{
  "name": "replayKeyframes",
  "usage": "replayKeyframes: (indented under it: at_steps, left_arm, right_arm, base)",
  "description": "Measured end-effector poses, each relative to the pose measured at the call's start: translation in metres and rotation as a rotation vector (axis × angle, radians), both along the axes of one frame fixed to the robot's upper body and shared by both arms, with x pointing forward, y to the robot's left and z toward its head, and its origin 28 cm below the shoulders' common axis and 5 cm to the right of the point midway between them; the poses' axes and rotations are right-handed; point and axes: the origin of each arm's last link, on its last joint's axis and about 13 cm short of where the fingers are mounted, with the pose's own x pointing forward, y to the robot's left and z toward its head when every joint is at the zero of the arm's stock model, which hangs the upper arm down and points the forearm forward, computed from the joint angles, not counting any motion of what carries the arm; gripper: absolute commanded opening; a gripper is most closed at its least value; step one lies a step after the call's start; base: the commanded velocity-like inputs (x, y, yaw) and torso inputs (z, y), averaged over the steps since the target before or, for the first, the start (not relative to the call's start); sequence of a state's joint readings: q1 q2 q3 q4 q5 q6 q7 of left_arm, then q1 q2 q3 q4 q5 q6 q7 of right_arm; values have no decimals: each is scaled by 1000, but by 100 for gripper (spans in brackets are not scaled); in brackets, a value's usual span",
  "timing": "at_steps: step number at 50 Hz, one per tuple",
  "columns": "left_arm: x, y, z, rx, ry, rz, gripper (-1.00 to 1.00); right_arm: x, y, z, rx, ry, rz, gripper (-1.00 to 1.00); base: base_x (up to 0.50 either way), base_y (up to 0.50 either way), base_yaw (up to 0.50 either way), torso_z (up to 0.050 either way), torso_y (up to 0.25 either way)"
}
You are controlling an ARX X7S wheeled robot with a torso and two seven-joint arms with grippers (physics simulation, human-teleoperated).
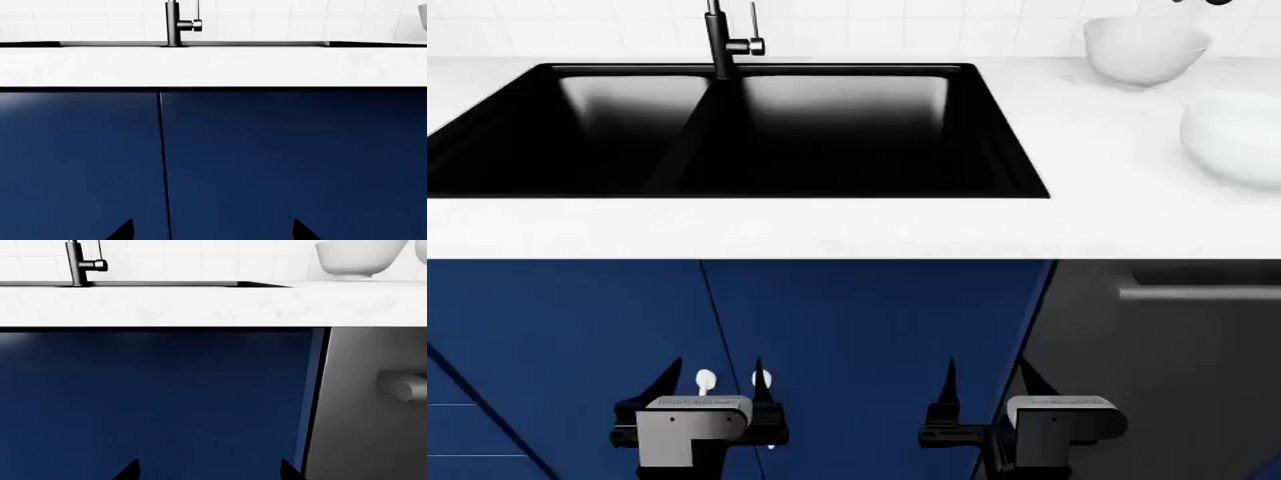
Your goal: Stack the bowls in the sink.
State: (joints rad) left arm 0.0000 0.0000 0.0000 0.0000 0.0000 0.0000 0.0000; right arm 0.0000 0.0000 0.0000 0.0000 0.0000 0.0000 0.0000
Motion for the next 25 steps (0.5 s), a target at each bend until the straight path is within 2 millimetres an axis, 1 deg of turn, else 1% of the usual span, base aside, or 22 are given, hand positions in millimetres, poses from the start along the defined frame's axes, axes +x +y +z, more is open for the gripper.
replayKeyframes:
  at_steps: [7, 25]
  left_arm:
    - [0, -1, 0, 0, -2, -7, 100]
    - [0, -2, 0, -1, -7, -24, 100]
  right_arm:
    - [0, 0, 0, -2, -5, -2, 100]
    - [1, 0, 0, 12, -1, -11, 100]
  base:
    - [0, 0, 0, 0, 0]
    - [0, -492, 0, 0, 0]
